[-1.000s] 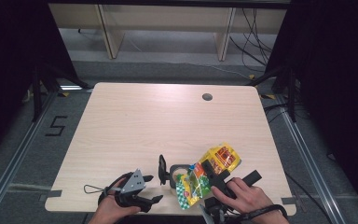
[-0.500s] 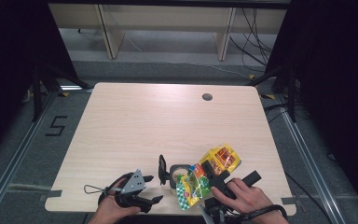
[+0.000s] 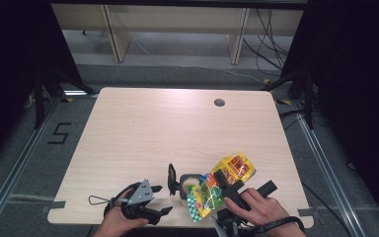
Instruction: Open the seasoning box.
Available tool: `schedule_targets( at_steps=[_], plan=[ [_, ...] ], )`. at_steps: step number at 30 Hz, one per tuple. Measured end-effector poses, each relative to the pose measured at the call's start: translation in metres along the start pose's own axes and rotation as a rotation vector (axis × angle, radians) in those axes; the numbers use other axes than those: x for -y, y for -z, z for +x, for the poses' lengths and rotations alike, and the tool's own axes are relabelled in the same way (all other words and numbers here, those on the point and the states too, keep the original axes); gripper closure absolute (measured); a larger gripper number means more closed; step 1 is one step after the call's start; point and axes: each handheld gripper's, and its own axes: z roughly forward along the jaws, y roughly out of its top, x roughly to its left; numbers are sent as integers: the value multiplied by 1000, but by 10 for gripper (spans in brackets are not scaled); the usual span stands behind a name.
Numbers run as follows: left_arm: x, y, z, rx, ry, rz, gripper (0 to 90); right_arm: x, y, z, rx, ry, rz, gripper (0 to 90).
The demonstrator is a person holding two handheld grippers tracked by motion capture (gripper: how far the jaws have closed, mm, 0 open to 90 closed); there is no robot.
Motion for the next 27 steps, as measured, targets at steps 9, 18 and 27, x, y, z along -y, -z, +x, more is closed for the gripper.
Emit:
schedule_targets(
  at_steps=[9, 18, 27],
  plan=[
    [0, -1, -1, 0, 6, -12, 250, 0, -1, 0, -2, -7, -1, 485],
    [0, 0, 0, -1, 2, -3, 250, 4, 2, -1, 3, -9, 12, 486],
    [-1, -1, 0, 1, 2, -2, 250, 5, 2, -2, 0, -6, 13, 486]
  ],
)
